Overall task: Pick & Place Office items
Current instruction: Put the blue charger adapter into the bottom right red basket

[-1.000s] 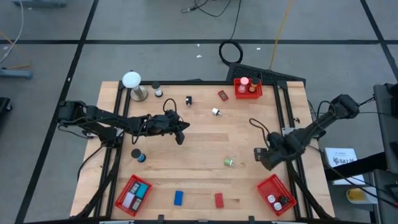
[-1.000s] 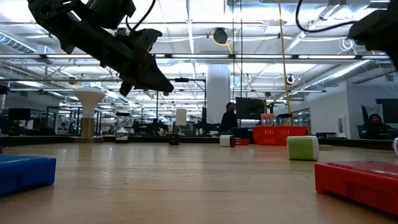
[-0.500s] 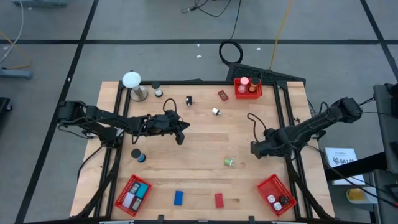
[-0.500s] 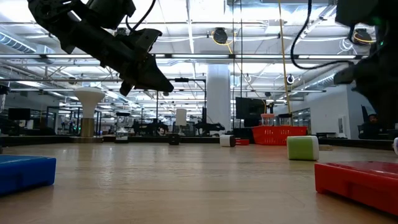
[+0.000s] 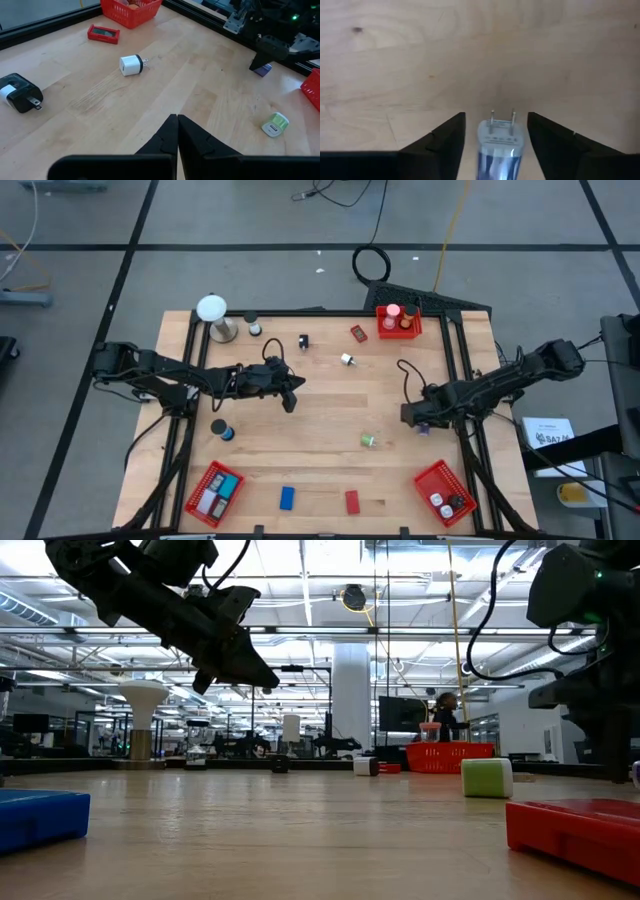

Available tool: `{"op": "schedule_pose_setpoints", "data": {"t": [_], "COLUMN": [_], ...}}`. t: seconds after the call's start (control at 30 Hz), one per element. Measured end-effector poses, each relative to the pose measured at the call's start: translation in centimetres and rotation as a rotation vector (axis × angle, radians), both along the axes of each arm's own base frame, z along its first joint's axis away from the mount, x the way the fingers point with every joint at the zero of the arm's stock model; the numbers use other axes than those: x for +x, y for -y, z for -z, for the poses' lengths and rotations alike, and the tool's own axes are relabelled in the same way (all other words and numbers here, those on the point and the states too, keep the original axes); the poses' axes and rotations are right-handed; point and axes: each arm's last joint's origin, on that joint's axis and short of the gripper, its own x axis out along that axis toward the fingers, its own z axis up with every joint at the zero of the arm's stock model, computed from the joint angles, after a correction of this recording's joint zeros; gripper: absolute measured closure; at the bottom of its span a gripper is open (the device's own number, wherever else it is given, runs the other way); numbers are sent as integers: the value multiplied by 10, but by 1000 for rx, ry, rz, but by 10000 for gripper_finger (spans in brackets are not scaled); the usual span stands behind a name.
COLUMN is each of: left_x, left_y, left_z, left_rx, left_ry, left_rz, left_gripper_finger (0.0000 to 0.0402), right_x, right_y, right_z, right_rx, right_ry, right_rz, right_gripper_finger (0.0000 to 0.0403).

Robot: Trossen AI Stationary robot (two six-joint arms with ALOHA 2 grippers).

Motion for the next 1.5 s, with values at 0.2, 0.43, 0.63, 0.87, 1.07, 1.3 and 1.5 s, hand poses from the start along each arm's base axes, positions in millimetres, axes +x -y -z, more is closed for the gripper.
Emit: {"op": "schedule_pose_setpoints", "data": {"t": [0.2, 0.43, 0.63, 0.87, 1.07, 1.3, 1.5], "left_x": [0, 0, 1, 1, 1, 2, 1], "left_y": [0, -2, -5, -11, -13, -9, -2], "left_z": [0, 0, -2, -4, -4, -4, -7], "left_rx": [-1, -32, -47, -54, -84, -106, -106], "left_ry": [0, 10, 46, 68, 75, 81, 87], "left_rz": [-1, -23, -56, -48, -39, -34, -8], "left_gripper_finger": [386, 398, 396, 391, 396, 398, 389], "right_x": [0, 8, 33, 64, 77, 80, 60], "right_y": [0, -1, 1, 16, 43, 46, 22], "right_z": [0, -9, -27, -27, -7, -10, -34], "right_rx": [0, -44, -313, -632, -639, -473, -270], "right_ry": [3, 62, 294, 580, 683, 754, 551], "right_rz": [-11, -102, -267, -469, -534, -618, -913], "right_gripper_finger": [263, 306, 330, 395, 397, 392, 321]}}
